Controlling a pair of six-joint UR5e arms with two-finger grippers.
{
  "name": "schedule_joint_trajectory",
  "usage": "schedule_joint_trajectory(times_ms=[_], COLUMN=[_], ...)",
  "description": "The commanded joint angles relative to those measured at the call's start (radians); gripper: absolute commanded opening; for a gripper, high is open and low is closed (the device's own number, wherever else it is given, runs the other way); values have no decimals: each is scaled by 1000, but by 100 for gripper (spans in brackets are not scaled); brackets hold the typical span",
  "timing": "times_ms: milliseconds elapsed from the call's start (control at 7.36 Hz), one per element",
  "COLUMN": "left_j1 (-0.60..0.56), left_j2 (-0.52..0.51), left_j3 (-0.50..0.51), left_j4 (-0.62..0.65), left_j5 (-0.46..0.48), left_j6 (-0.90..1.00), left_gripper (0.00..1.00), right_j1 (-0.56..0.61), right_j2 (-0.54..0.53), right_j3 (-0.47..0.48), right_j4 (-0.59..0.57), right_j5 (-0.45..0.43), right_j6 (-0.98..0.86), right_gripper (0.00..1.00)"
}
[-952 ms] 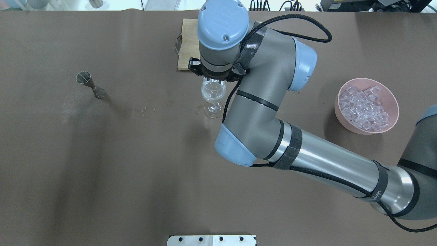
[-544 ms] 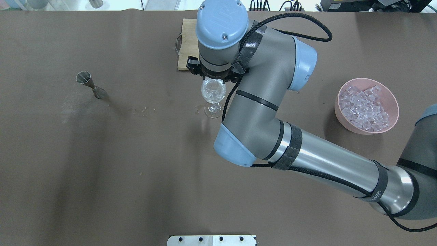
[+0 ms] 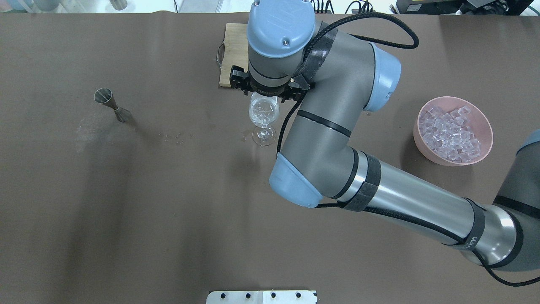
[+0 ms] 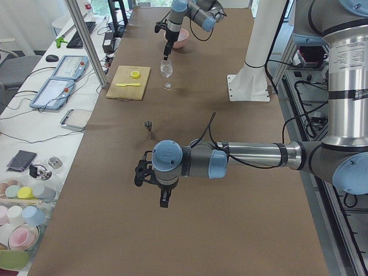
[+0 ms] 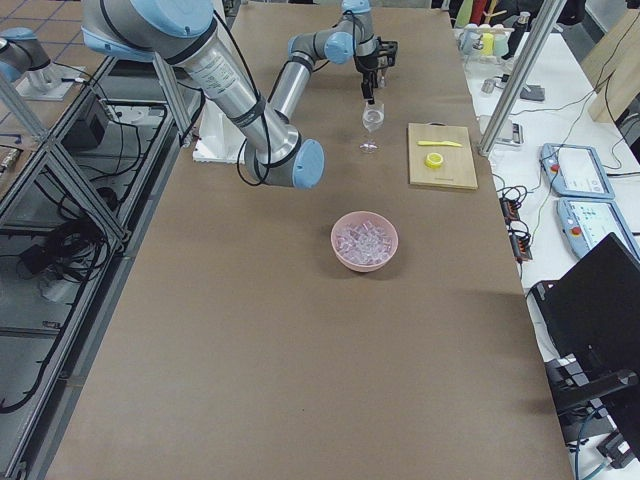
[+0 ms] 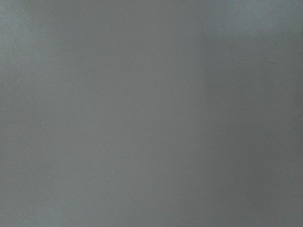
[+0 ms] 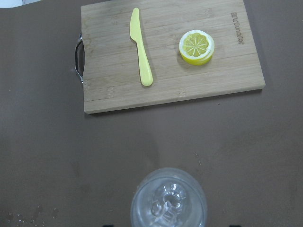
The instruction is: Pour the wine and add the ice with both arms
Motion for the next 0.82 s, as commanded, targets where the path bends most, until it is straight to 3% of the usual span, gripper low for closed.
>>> schedule_joint_trajectory(times_ms=[0,136,272,544,680], left_j1=[0,0,0,2,2], left_j2=[5,5,5,3,6], left_j3=[0,3,6,0,12], left_j4=[11,12,12,6,5], left_j5=[5,8,11,14,13], left_j6=[-8,-9,-20,-147,-147], left_gripper=[99,99,99,99,99], right_j1=[107,191,253,383,439], right_j2=[-65,-149,-259,-402,-473], right_j3=[55,131,218,248,248], right_j4=[1,3,2,2,2], right_j5=[139,263,313,410,416], right_j6=[-103,-203,-299,-505,-623], right_gripper=[98,98,99,99,100])
